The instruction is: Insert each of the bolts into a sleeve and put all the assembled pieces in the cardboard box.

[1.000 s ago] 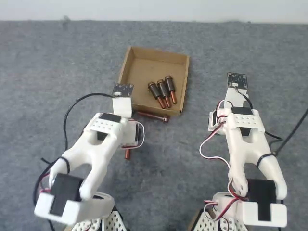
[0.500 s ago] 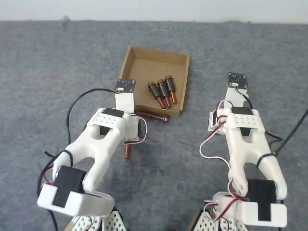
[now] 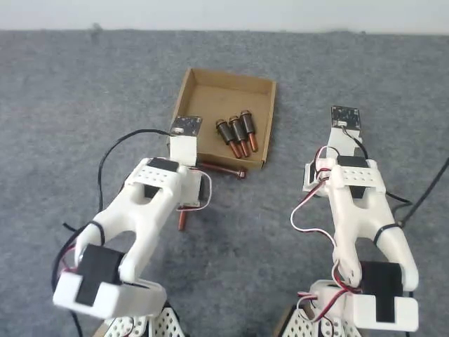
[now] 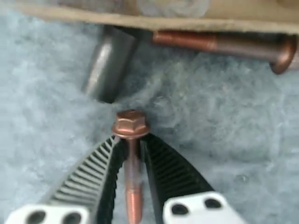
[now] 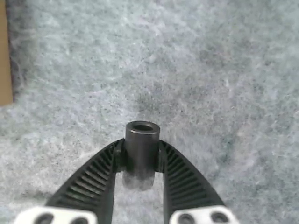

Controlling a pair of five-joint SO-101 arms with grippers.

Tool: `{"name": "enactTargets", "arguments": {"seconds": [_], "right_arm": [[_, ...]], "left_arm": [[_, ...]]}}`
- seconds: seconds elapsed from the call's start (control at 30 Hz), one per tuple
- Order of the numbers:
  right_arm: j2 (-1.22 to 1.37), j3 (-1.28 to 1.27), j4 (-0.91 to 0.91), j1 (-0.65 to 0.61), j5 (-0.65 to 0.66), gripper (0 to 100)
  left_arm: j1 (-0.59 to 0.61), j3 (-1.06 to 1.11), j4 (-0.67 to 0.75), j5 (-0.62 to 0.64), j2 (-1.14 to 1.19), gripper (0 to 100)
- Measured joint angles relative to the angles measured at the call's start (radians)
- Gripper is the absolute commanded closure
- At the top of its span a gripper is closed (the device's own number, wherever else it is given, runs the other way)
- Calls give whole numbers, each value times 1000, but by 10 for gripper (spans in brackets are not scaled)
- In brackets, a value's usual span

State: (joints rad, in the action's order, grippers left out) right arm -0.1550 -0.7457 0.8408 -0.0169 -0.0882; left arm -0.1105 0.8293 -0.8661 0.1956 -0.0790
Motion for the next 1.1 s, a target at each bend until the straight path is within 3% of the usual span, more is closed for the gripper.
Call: {"name": "enactTargets", "arguments": {"seconds": [0.37, 0.7, 1.1], "right_arm": [[0, 0, -89, -2, 0, 991], [0, 0, -373, -23, 0, 991], [170, 0, -852, -112, 0, 990]], "left_arm": [[236, 210, 279, -11, -229, 990], [373, 241, 292, -11, -253, 990], [413, 241, 292, -11, -253, 989]]}}
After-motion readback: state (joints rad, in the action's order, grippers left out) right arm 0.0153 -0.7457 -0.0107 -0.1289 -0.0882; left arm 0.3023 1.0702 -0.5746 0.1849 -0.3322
